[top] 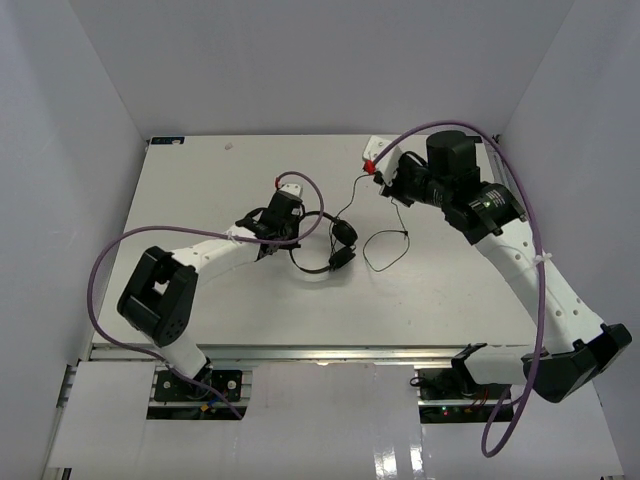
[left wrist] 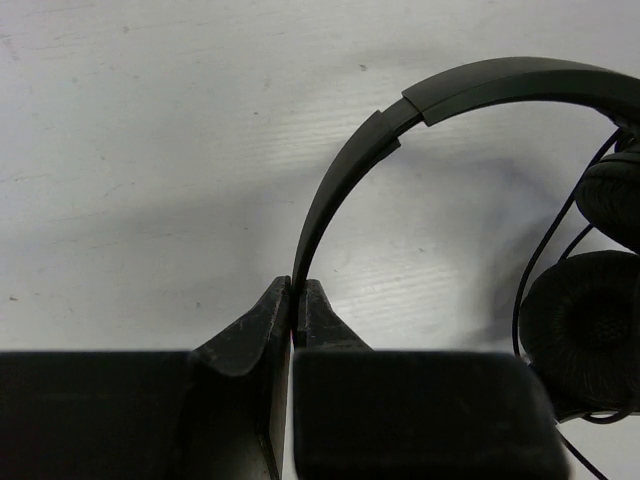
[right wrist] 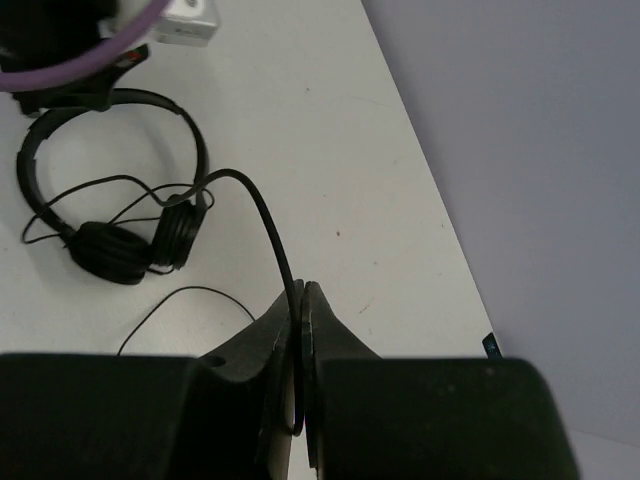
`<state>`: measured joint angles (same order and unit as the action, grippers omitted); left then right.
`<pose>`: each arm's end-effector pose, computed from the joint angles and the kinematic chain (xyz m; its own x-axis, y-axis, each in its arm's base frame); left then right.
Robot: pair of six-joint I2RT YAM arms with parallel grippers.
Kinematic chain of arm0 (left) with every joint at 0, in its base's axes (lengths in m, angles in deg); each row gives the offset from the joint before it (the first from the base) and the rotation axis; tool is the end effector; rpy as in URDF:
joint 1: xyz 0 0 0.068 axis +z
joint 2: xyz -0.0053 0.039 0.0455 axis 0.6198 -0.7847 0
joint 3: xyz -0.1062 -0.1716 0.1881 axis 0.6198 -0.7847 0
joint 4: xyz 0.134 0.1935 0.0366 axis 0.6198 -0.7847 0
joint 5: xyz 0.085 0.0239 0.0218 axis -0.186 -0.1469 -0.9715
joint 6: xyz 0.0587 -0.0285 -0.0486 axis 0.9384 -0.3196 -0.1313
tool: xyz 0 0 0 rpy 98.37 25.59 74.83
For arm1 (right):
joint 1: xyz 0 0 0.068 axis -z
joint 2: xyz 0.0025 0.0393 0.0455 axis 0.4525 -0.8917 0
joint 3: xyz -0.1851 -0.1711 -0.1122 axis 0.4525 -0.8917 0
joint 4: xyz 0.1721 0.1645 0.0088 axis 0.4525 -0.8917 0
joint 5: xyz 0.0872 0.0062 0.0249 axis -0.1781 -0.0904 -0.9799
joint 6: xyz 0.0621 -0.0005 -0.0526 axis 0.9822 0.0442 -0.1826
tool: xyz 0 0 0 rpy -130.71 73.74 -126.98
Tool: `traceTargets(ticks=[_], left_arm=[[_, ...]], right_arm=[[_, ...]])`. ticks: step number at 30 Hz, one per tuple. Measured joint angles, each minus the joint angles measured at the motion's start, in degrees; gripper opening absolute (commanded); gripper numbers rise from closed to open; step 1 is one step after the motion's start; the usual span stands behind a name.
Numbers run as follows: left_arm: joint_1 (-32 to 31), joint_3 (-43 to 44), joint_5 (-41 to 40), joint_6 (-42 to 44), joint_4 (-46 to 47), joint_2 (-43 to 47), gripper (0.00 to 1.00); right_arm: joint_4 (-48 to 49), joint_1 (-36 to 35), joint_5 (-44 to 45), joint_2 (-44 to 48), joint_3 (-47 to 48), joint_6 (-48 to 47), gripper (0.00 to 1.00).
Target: Wrap the headphones
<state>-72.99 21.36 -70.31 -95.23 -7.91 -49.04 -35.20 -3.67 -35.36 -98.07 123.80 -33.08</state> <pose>0.2950 -0.1835 0.1999 -0.7291 0.1091 -0.6757 0.1896 0.9808 -0.0462 0.2323 0.1536 0.4249 0.1970 -0.6278 -0.7530 -0.6998 0.4479 -0.5565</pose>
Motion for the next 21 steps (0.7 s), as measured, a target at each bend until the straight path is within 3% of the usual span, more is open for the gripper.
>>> traceTargets(ticks=[12, 21], left_arm=[[-5.1, -5.4, 11.1, 1.4, 0.6, 17.1, 0.00], [-6.3, -5.1, 16.9, 0.7, -2.6, 26.4, 0.00]], right_arm=[[10.0, 9.2, 0.7, -1.8, -3.7, 7.7, 0.08], [15.7, 14.7, -1.2, -2.6, -14.5, 11.2, 0.08]])
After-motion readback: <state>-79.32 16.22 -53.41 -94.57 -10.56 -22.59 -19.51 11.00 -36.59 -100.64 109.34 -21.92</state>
